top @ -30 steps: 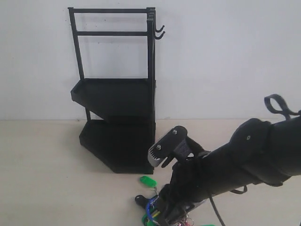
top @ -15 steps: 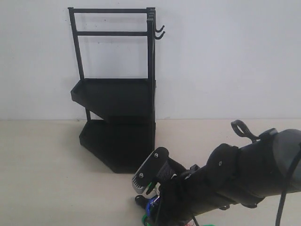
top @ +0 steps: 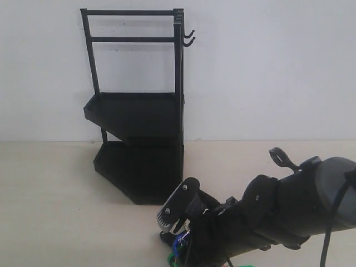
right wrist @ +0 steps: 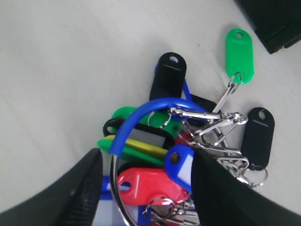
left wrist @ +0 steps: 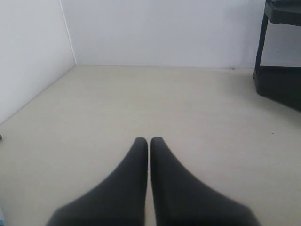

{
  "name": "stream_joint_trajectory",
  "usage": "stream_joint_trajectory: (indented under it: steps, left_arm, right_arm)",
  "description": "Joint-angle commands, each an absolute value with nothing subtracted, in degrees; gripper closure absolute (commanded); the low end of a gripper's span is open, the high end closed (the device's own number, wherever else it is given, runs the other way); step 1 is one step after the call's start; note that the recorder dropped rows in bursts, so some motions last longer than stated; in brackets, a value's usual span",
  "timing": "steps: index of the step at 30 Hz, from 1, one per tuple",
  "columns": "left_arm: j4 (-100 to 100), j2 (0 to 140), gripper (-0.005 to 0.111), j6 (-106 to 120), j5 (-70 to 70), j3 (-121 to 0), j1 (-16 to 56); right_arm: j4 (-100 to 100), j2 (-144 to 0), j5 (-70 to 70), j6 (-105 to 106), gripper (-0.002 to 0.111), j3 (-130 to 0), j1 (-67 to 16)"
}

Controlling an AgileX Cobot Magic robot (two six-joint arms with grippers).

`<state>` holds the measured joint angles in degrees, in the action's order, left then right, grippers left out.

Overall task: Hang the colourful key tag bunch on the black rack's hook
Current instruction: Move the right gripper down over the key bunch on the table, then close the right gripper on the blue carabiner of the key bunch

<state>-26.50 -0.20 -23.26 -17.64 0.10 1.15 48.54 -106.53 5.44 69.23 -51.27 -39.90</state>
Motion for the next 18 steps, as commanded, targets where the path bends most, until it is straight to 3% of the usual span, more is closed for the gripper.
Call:
stream_joint_trajectory:
  steps: [1,18]
  left_arm:
    - [-26.5,0.0,0.102,-23.6,-17.0,0.0,1.2]
    - [-26.5,0.0,0.102,-23.6,-17.0,0.0,1.2]
  right_arm:
    - [48.6,-106.7,5.1,69.7,0.054,-51.6,-39.9]
    - [48.6,-110.6,1.9,70.6,0.055,-51.6,-39.9]
